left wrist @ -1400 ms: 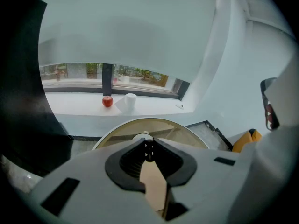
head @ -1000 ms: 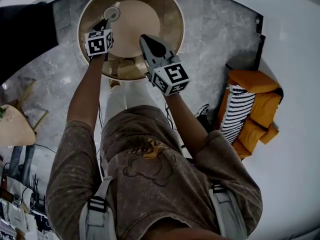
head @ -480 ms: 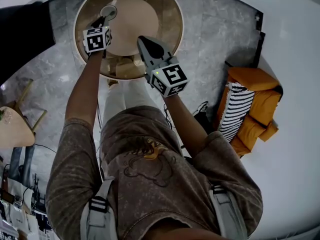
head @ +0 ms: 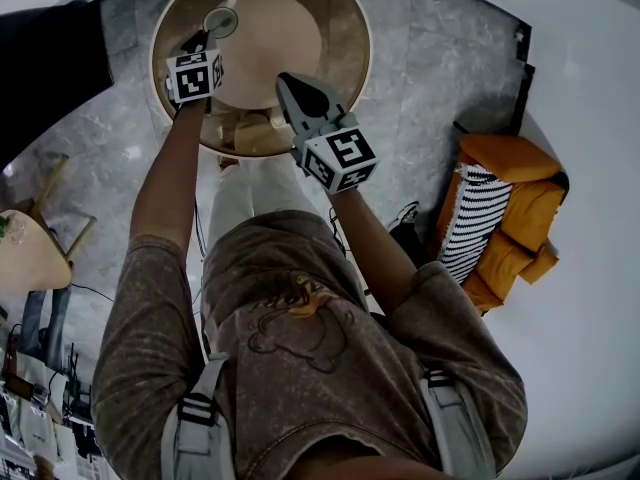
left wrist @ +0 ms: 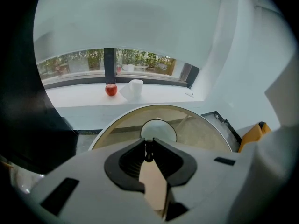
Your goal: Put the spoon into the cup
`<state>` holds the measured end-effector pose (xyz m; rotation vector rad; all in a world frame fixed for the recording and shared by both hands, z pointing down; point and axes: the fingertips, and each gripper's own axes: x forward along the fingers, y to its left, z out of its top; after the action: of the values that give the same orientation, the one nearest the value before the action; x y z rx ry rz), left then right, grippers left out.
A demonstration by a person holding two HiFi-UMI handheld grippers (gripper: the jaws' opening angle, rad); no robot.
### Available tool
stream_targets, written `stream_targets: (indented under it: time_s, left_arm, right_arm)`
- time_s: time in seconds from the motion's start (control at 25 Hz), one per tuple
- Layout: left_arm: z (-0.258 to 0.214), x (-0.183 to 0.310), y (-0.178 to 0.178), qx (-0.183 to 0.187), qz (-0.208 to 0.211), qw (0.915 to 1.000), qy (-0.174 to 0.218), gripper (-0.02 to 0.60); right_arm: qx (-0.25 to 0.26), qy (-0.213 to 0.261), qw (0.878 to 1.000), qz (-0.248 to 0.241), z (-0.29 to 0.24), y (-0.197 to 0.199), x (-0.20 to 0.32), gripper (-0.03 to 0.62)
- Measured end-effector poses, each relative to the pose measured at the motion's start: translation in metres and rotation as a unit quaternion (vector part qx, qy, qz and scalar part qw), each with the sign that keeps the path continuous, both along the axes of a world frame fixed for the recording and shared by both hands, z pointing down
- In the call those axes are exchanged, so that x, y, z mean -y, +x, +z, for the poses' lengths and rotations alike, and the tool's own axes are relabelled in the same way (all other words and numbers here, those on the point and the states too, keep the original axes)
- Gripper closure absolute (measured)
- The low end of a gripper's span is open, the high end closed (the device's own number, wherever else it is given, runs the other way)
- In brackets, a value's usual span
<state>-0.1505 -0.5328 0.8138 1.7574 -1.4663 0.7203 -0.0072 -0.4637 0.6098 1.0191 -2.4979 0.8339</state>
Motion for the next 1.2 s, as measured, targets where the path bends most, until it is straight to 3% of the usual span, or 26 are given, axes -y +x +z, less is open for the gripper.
stream_targets:
  time_s: [0.2, 0.48, 0.8, 0.88, 1.0, 1.2]
  left_arm:
    - [-0.003, -0.002, 0.0, 0.0, -0.005, 1.0, 0.006, 0.518]
    - [-0.011, -0.004, -0.008, -0.002, -0.01, 0.9997, 0.022, 0.439]
    - [-0.04, -0.008, -0.012, -0.002, -0.011, 0.9991, 0.042, 0.437]
    - [-0.049, -0.013, -0.01, -0.011, -0.008, 0.9991, 0.041, 0.45]
    - [-0.064, -0.026, -0.005, -0.022, -0.005, 0.999, 0.038, 0.519]
    - [-0.095, -0.037, 0.001, -0.026, 0.013, 0.9982, 0.052, 0.554]
  right_arm:
    - [0.003, 0.0, 1.0, -0.003, -0.002, 0.0, -0.004, 0.58]
    - [0.004, -0.002, 1.0, 0.0, 0.002, 0.0, -0.005, 0.58]
    - [0.006, 0.008, 1.0, 0.002, -0.008, -0.006, -0.01, 0.58]
    - [0.004, 0.01, 1.0, 0.004, -0.012, -0.006, -0.013, 0.58]
    - [0.001, 0.01, 1.0, 0.007, -0.02, -0.001, -0.021, 0.58]
    - [0.001, 0.019, 1.0, 0.016, -0.03, 0.002, -0.029, 0.58]
